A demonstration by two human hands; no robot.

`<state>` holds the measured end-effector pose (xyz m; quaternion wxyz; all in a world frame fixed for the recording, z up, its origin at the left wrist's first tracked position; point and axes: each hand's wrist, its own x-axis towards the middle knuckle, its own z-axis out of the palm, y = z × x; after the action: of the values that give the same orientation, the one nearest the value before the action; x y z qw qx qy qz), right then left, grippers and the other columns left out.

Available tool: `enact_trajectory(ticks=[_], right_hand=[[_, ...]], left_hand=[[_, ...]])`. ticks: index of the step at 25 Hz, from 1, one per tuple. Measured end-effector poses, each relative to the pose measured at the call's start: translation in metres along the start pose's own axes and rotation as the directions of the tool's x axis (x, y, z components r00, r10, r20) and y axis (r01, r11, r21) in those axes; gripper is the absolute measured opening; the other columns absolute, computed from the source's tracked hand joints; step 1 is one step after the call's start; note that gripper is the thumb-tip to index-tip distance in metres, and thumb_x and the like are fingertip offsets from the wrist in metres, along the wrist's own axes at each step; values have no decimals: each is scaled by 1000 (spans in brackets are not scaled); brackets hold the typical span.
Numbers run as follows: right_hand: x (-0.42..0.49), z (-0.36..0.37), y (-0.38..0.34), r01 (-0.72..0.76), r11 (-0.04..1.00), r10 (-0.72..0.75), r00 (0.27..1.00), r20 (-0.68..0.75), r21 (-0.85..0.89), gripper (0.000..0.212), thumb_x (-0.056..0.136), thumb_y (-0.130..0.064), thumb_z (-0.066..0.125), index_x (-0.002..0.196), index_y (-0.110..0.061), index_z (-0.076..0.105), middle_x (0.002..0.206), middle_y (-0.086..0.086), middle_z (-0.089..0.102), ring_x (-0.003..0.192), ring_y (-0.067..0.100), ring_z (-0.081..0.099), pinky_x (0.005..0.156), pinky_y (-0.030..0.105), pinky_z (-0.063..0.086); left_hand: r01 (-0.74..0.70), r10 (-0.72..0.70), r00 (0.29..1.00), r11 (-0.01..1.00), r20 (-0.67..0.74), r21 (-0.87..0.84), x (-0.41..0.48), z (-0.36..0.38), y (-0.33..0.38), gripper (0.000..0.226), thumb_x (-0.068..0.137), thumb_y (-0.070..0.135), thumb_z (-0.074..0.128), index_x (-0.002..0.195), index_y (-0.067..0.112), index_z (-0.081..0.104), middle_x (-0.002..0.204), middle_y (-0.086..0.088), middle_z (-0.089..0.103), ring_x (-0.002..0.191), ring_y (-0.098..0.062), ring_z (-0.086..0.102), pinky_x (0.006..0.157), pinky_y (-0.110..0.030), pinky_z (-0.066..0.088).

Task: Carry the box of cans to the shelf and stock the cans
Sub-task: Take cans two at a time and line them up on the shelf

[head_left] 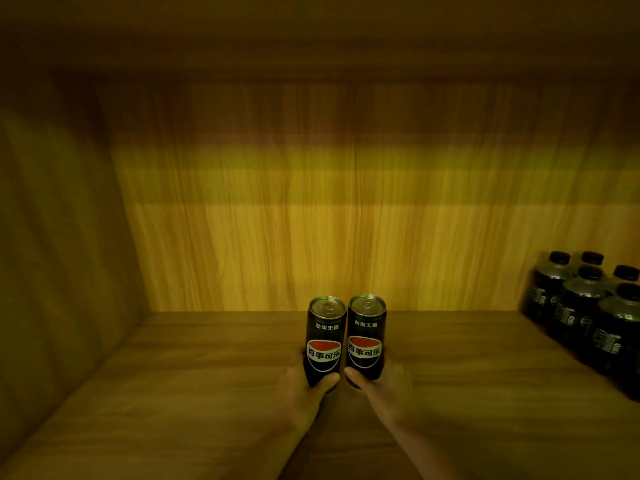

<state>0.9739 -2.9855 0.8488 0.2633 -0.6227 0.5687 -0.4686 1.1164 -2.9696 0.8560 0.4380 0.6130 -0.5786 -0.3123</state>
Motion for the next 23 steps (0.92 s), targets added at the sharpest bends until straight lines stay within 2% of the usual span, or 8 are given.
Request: enact_trajectory(ticks=[5, 8, 15, 20, 23], right_hand=[[32, 28, 1, 5, 1000, -5, 999, 32, 20, 55, 70, -28, 75, 118, -10, 55, 118, 11, 64, 108, 21, 61, 85, 25, 47], [47, 41, 1, 16, 1000, -16, 999, 47, 4, 56, 72, -30, 73, 120, -9, 54, 120, 10, 63, 110, 21, 60, 85, 23, 46], [70, 56, 6, -1, 1000, 1, 996, 87, -3, 61, 72, -33, 72, 124, -11, 49, 123, 7, 62, 112, 19, 58, 85, 23, 45], [69, 59, 8, -22, 998, 28, 996, 87, -63, 64, 71, -38, 71, 124, -10, 48, 122, 7, 62, 111, 20, 59, 86, 28, 47], [71, 59, 9, -37, 996, 45, 993, 108, -78, 64, 72, -38, 71, 125, -10, 47, 123, 8, 61, 112, 21, 58, 87, 29, 46]], left_hand=[[-23, 24, 1000, 998, -14, 62, 40, -15, -12, 64, 80, 24, 67, 136, 11, 37, 136, -7, 52, 126, -21, 49, 101, -28, 40], [6, -5, 1000, 997, -13, 79, 56, -20, -18, 60, 83, 26, 63, 135, 11, 38, 137, -9, 51, 127, -22, 48, 102, -30, 39], [-43, 42, 999, 993, 15, 107, 71, -22, -20, 61, 85, 25, 61, 138, 13, 33, 140, -7, 48, 129, -21, 45, 105, -31, 36], [-34, 30, 999, 990, 28, 137, 74, -23, -24, 62, 84, 29, 62, 137, 13, 35, 139, -8, 48, 128, -22, 46, 107, -39, 39], [-19, 15, 999, 993, 33, 120, 72, -23, -23, 62, 84, 29, 61, 137, 13, 32, 140, -8, 47, 129, -23, 45, 108, -38, 38]])
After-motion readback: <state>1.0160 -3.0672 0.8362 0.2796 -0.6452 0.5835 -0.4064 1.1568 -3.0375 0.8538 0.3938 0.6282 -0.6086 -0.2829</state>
